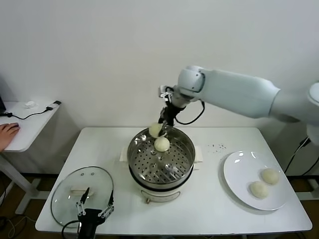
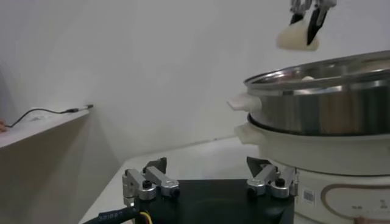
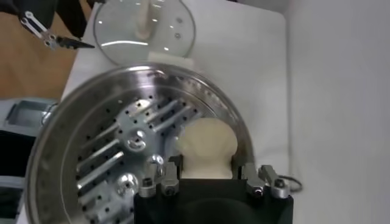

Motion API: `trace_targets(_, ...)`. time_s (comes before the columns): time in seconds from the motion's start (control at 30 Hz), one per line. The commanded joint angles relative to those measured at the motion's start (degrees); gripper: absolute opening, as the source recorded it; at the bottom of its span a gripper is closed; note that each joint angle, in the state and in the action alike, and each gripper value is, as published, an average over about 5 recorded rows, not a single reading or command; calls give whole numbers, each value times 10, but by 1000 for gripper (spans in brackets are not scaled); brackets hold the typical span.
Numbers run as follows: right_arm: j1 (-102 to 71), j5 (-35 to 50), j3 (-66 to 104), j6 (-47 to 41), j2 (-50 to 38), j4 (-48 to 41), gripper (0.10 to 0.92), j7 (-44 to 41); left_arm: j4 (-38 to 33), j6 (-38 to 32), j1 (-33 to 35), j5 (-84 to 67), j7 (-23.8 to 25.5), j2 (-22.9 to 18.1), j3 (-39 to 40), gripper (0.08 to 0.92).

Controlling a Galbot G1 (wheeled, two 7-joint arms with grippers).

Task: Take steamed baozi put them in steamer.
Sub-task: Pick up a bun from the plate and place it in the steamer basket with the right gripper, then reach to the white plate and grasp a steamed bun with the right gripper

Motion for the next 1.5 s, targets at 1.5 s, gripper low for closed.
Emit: trace_targets(1.5,160,-138,-72,66,-350,266,823,-66,0,8,-10,22,2,-14,4,823)
